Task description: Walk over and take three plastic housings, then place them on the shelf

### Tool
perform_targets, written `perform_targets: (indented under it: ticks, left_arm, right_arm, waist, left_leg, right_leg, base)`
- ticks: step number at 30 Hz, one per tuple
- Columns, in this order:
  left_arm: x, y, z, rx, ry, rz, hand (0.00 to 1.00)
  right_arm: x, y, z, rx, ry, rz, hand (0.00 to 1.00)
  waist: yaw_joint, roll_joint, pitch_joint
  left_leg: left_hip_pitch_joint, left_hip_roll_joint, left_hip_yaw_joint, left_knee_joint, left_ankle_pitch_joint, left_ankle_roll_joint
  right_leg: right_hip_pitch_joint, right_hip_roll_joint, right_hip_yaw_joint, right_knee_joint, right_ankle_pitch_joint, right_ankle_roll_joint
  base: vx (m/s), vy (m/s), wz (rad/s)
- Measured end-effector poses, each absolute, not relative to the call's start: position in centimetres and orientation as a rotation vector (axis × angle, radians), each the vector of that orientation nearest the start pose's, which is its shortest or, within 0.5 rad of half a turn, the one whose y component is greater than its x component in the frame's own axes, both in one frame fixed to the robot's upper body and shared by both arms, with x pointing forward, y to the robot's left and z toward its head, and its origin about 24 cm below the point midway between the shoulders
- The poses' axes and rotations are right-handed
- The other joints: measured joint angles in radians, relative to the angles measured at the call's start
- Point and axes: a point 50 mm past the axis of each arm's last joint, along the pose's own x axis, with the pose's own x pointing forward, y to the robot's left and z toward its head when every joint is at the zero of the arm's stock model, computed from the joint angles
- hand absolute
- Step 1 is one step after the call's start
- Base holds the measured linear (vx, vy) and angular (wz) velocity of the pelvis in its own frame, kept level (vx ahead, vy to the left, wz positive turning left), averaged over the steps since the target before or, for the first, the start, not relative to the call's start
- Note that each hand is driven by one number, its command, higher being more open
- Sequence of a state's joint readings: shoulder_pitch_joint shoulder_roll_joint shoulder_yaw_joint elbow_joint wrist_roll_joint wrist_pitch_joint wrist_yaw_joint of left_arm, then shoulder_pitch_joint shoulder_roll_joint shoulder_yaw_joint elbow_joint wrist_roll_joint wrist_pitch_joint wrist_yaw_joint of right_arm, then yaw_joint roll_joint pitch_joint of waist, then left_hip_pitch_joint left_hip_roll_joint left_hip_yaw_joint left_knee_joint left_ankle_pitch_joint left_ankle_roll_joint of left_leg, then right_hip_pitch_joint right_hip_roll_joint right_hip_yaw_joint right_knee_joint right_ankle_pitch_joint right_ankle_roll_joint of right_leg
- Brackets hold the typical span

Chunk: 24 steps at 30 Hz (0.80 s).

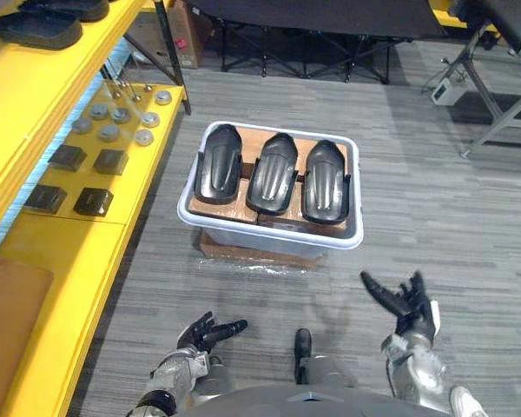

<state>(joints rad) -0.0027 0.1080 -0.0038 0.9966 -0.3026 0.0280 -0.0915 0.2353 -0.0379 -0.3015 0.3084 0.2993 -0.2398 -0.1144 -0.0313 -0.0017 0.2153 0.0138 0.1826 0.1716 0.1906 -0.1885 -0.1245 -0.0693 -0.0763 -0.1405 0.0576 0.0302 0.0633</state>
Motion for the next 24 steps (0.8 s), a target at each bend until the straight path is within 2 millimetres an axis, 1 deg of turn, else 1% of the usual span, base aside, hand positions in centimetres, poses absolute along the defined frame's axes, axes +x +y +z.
perform_targets:
  ticks: [1,2,4,5,6,8,10,11,12,13,14,15,16,17,18,20,21,22,23,24]
  left_arm:
    - [14.1,18.5,-14.7,-0.212,0.984,0.103,1.0]
    - [14.2,18.6,-14.6,-0.205,0.98,0.097,1.0]
    - [14.6,18.9,-14.3,-0.171,0.967,0.078,1.0]
    - [14.7,19.0,-14.2,-0.151,0.963,0.069,1.0]
    - [14.9,19.2,-14.0,-0.136,0.953,0.066,1.0]
    - [15.5,19.3,-13.7,-0.128,0.918,0.059,1.0]
    - [16.6,19.5,-13.0,-0.112,0.866,0.051,1.0]
    - [16.9,19.5,-12.9,-0.11,0.857,0.049,1.0]
    - [17.4,19.5,-12.6,-0.106,0.845,0.047,1.0]
    - [18.0,19.7,-12.3,-0.099,0.823,0.045,1.0]
    - [18.7,19.8,-12.0,-0.097,0.807,0.044,1.0]
    - [18.9,19.8,-11.8,-0.095,0.799,0.044,1.0]
    - [19.2,19.8,-11.7,-0.097,0.792,0.043,1.0]
    - [19.2,19.8,-11.7,-0.097,0.791,0.043,1.0]
    - [19.3,19.7,-11.7,-0.096,0.792,0.04,1.0]
    - [19.1,19.2,-11.9,-0.106,0.809,0.027,1.0]
    - [19.1,19.3,-11.9,-0.107,0.807,0.027,1.0]
    - [19.2,19.3,-11.8,-0.107,0.802,0.033,1.0]
    - [19.2,19.3,-11.8,-0.112,0.799,0.034,1.0]
    - [19.4,19.0,-11.7,-0.12,0.795,0.029,1.0]
  right_arm:
    - [16.2,-26.1,-3.5,0.19,0.181,-0.604,1.0]
    - [16.6,-26.5,-2.8,0.181,0.15,-0.609,1.0]
    - [17.9,-28.0,-0.1,0.132,0.043,-0.604,1.0]
    - [18.4,-28.3,0.5,0.121,0.017,-0.6,1.0]
    - [19.3,-28.9,1.8,0.106,-0.031,-0.596,1.0]
    - [20.6,-29.7,3.4,0.121,-0.092,-0.597,1.0]
    - [22.7,-30.7,5.6,0.119,-0.144,-0.589,1.0]
    - [23.4,-30.9,6.2,0.121,-0.155,-0.586,1.0]
    - [24.4,-31.2,7.1,0.123,-0.171,-0.581,1.0]
    - [25.7,-31.6,8.1,0.126,-0.181,-0.573,1.0]
    - [27.2,-32.3,9.2,0.108,-0.182,-0.573,1.0]
    - [27.9,-32.7,9.8,0.098,-0.181,-0.571,1.0]
    - [29.2,-33.5,10.8,0.068,-0.164,-0.569,1.0]
    - [30.0,-34.0,11.4,0.046,-0.141,-0.572,1.0]
    - [30.7,-34.6,12.1,0.023,-0.126,-0.579,1.0]
    - [31.8,-36.1,13.7,-0.026,-0.096,-0.604,1.0]
    - [32.1,-36.2,14.1,-0.034,-0.093,-0.606,1.0]
    - [32.7,-36.5,15.0,-0.047,-0.084,-0.606,1.0]
    - [33.0,-36.6,15.6,-0.057,-0.083,-0.606,1.0]
    - [33.3,-36.9,16.7,-0.073,-0.093,-0.61,1.0]
  waist:
    - [-0.001,-0.003,0.007]
    - [-0.001,-0.005,0.015]
    - [-0.001,-0.012,0.045]
    - [-0.001,-0.014,0.055]
    - [-0.002,-0.014,0.078]
    - [-0.001,-0.01,0.102]
    - [0.0,-0.006,0.153]
    - [0.0,-0.004,0.164]
    - [0.0,-0.001,0.183]
    - [0.002,-0.001,0.214]
    - [0.007,0.005,0.234]
    - [0.007,0.008,0.239]
    - [0.011,0.019,0.247]
    - [0.019,0.025,0.25]
    - [0.027,0.037,0.259]
    - [0.041,0.069,0.274]
    - [0.048,0.074,0.276]
    - [0.059,0.078,0.277]
    - [0.059,0.084,0.28]
    - [0.064,0.096,0.285]
  left_leg:
    - [-0.007,-0.001,0.004,0.01,0.0,0.0]
    - [-0.007,-0.001,0.009,0.017,0.0,0.0]
    - [-0.007,-0.006,0.018,0.045,-0.001,0.001]
    - [-0.009,-0.006,0.018,0.053,-0.004,0.001]
    - [-0.015,-0.003,0.018,0.068,-0.015,0.003]
    - [-0.049,0.003,0.014,0.097,-0.038,0.014]
    - [-0.087,0.002,0.002,0.125,-0.059,0.023]
    - [-0.097,0.001,-0.002,0.133,-0.065,0.024]
    - [-0.115,-0.001,-0.011,0.15,-0.072,0.033]
    - [-0.13,-0.006,-0.019,0.171,-0.075,0.038]
    - [-0.164,-0.012,-0.032,0.197,-0.08,0.043]
    - [-0.185,-0.015,-0.039,0.21,-0.08,0.045]
    - [-0.222,-0.019,-0.047,0.232,-0.085,0.053]
    - [-0.247,-0.024,-0.056,0.248,-0.086,0.055]
    - [-0.265,-0.027,-0.065,0.261,-0.088,0.059]
    - [-0.314,-0.038,-0.098,0.293,-0.09,0.064]
    - [-0.326,-0.041,-0.104,0.298,-0.089,0.065]
    - [-0.345,-0.047,-0.108,0.302,-0.086,0.069]
    - [-0.357,-0.049,-0.114,0.311,-0.086,0.07]
    - [-0.375,-0.054,-0.123,0.324,-0.085,0.071]
  right_leg:
    - [-0.007,0.0,0.001,0.005,0.0,0.0]
    - [-0.008,-0.002,0.003,0.011,0.0,0.0]
    - [0.002,-0.01,0.009,0.014,0.0,0.0]
    - [0.003,-0.011,0.01,0.015,0.0,0.0]
    - [0.001,-0.014,0.01,0.017,0.0,0.0]
    - [-0.018,-0.009,0.009,0.017,0.0,0.001]
    - [-0.041,-0.007,0.006,0.017,0.007,0.01]
    - [-0.047,-0.008,0.006,0.017,0.008,0.012]
    - [-0.055,-0.01,0.006,0.017,0.013,0.017]
    - [-0.057,-0.015,0.004,0.018,0.017,0.02]
    - [-0.077,-0.022,-0.003,0.026,0.019,0.024]
    - [-0.093,-0.026,-0.006,0.032,0.021,0.027]
    - [-0.116,-0.031,-0.014,0.035,0.029,0.029]
    - [-0.134,-0.036,-0.015,0.039,0.031,0.032]
    - [-0.144,-0.039,-0.02,0.047,0.032,0.033]
    - [-0.174,-0.051,-0.044,0.072,0.033,0.034]
    - [-0.185,-0.053,-0.047,0.08,0.033,0.034]
    - [-0.206,-0.06,-0.048,0.092,0.032,0.034]
    - [-0.215,-0.063,-0.051,0.102,0.032,0.034]
    - [-0.232,-0.069,-0.057,0.118,0.032,0.034]
  base:
    - [0.16,0.022,-0.08]
    - [0.09,0.036,-0.06]
    - [0.06,0.037,-0.07]
    - [0.02,0.033,-0.09]
    - [-0.01,0.04,-0.04]
    - [-0.05,0.04,0.01]
    - [-0.08,0.031,0.06]
    - [-0.09,0.04,0.06]
    - [-0.1,0.057,0.09]
    - [-0.14,0.074,0.17]
    - [-0.13,0.063,0.18]
    - [-0.13,0.059,0.2]
    - [-0.11,0.058,0.13]
    - [-0.1,0.053,0.14]
    - [-0.09,0.05,0.22]
    - [-0.1,0.051,0.33]
    - [-0.1,0.045,0.18]
    - [-0.08,0.029,0.1]
    - [-0.08,0.032,0.13]
    - [-0.08,0.04,0.16]
